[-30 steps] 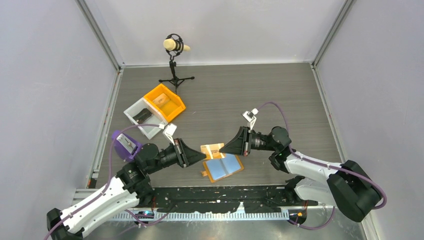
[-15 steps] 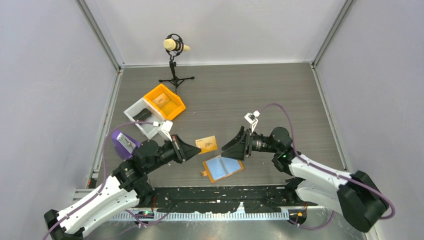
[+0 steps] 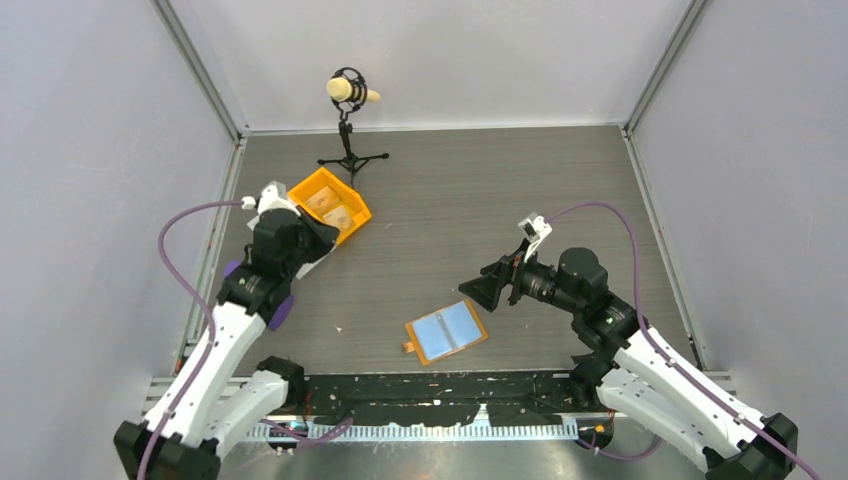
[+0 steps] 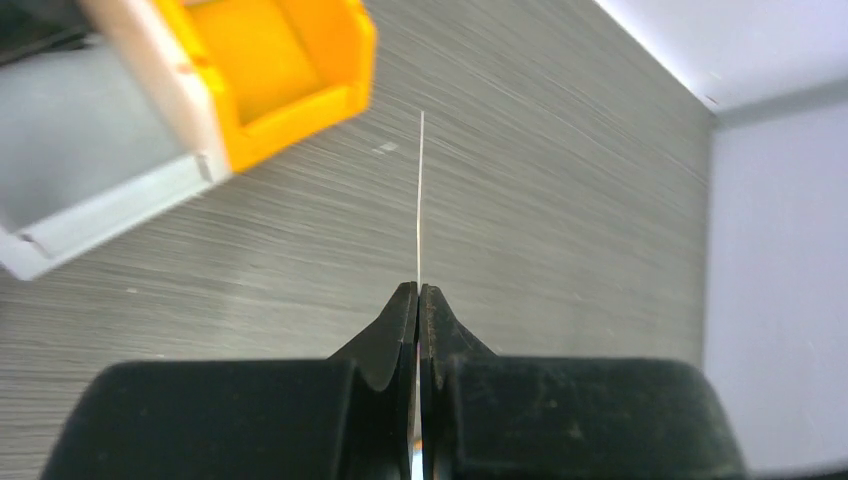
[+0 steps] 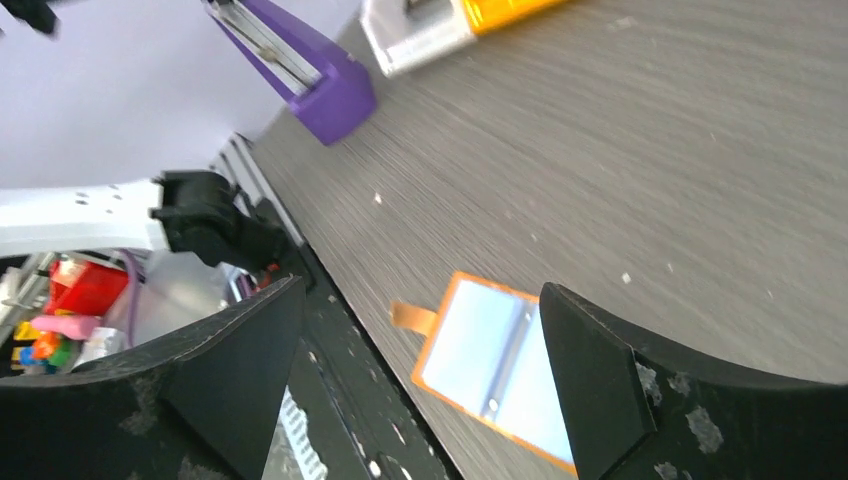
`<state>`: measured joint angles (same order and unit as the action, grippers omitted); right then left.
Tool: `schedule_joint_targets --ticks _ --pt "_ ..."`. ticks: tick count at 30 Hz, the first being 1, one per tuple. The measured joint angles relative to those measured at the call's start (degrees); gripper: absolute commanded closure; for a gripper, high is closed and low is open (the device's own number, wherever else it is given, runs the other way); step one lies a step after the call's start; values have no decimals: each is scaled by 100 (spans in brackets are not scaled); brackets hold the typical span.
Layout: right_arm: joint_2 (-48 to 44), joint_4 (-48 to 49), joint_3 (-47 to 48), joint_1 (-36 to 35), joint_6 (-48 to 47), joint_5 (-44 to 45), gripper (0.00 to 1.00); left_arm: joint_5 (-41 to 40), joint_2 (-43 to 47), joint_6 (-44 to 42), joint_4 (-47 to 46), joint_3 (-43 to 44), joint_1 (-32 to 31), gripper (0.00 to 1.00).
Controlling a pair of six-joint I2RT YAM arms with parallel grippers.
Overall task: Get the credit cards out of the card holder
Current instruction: Place the credit card in the storage box.
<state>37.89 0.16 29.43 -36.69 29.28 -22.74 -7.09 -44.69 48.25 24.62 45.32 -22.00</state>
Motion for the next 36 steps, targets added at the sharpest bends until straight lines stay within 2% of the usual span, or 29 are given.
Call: schedule_joint_targets --ticks 2,5,14,19,30,36 --pt "-22 -387 13 0 -160 120 5 -24 -446 -37 -48 81 442 100" --pt "-133 -785 -33 0 -262 160 5 -83 -1064 -35 -81 186 785 100" --pt "-892 -1259 -308 0 -264 197 5 -586 -3008 -332 -227 1478 1231 100" --pt "-1067 -1394 -262 0 -330 280 5 -525 -3602 -374 -413 1814 1475 100" --pt "-822 -1843 -57 0 -560 435 5 -76 -4817 -195 -680 2227 2015 100" --pt "-756 -1930 11 0 -588 509 5 -31 -5005 -129 -804 2323 2072 100"
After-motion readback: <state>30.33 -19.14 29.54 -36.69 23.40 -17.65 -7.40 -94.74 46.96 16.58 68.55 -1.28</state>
